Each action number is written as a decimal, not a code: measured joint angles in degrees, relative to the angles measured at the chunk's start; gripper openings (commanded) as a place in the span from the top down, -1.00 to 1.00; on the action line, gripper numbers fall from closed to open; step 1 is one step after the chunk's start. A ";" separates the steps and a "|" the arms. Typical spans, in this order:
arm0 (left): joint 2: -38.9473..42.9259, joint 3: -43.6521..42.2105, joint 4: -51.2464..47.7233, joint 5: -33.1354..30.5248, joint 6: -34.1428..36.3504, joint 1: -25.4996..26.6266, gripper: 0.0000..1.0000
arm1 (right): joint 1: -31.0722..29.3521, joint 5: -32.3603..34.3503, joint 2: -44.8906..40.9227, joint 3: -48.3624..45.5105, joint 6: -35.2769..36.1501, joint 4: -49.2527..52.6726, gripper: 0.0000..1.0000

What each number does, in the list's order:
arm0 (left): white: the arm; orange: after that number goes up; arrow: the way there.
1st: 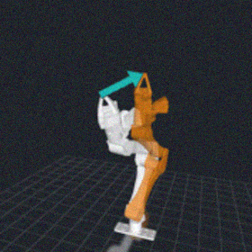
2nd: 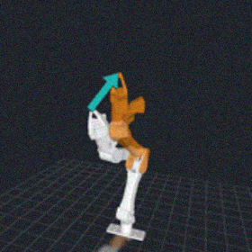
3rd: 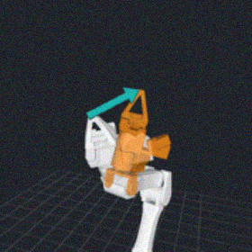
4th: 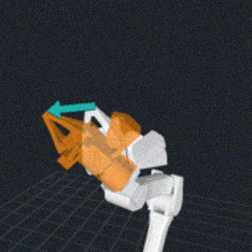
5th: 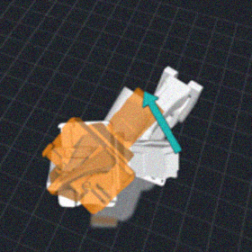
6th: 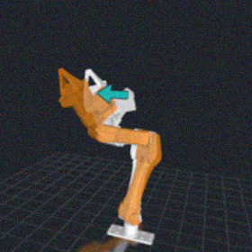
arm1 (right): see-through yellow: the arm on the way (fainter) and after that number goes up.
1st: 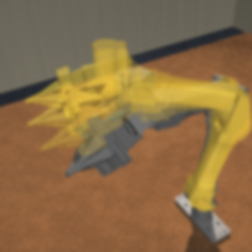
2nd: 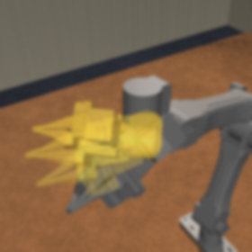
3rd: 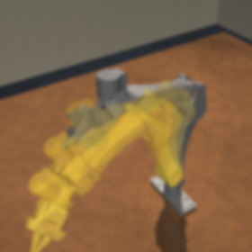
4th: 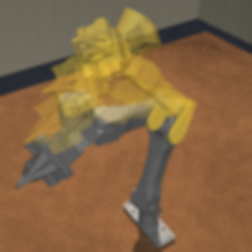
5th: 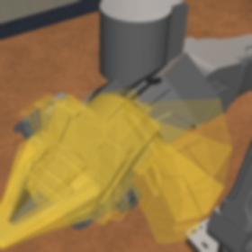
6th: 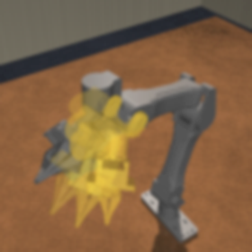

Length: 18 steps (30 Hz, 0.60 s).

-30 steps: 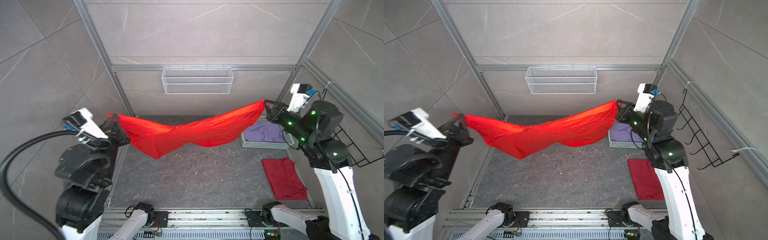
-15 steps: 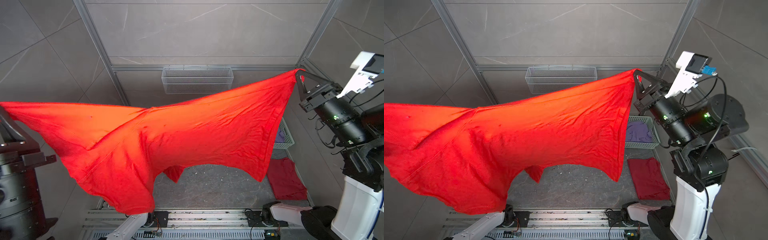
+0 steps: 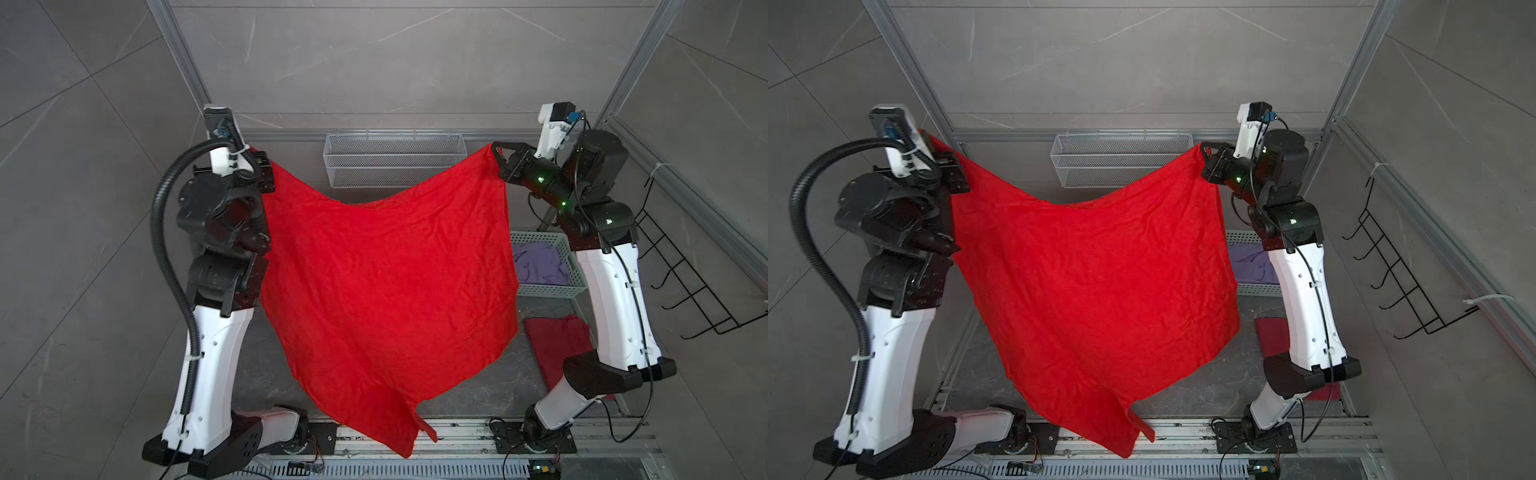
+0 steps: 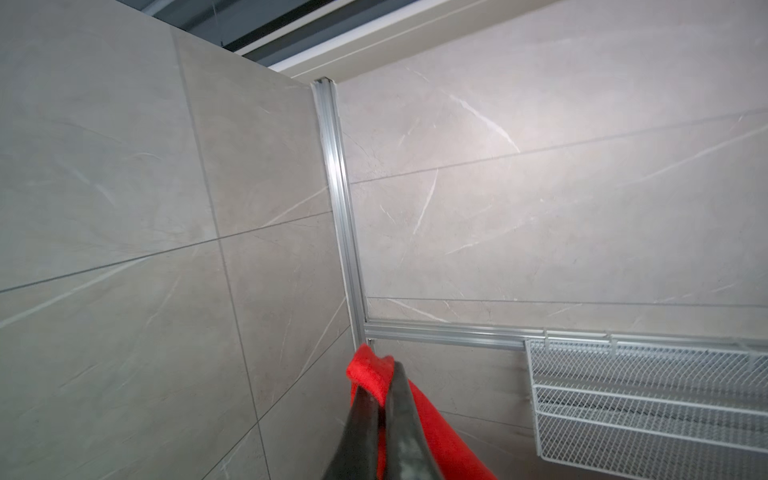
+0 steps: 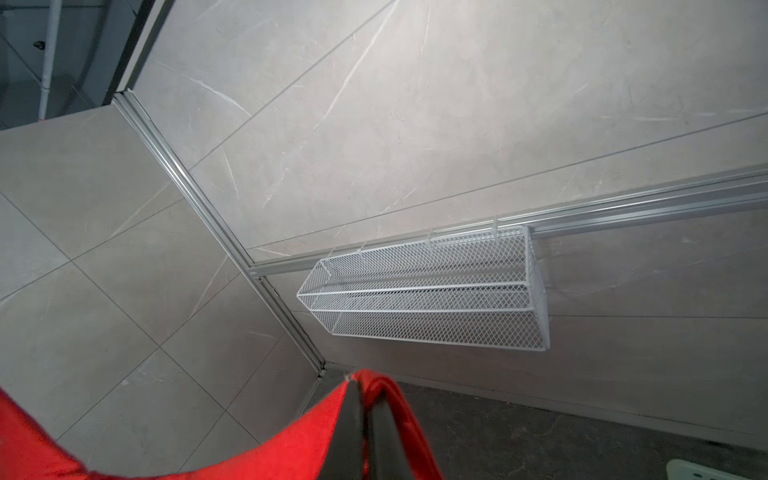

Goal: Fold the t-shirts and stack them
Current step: 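Lay the red t-shirt flat on the table and open both grippers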

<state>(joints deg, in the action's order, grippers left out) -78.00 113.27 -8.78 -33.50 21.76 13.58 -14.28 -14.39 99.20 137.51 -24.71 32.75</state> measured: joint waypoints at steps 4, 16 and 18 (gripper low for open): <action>-11.54 12.09 -1.38 -0.70 -0.31 -7.52 1.00 | 0.00 0.04 7.76 12.13 -0.74 1.14 1.00; 5.97 -2.73 -5.11 -2.45 -8.63 -12.70 1.00 | 0.04 2.62 -13.09 -19.56 -0.09 -5.53 1.00; 14.01 -14.75 -6.73 -5.16 -14.19 -12.81 1.00 | 0.04 2.49 -17.55 -30.64 -0.39 -8.50 1.00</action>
<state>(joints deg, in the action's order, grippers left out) -63.99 98.52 -15.51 -38.65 7.57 0.78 -14.24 -11.90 81.65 106.87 -25.10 24.25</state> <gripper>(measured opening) 0.054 0.046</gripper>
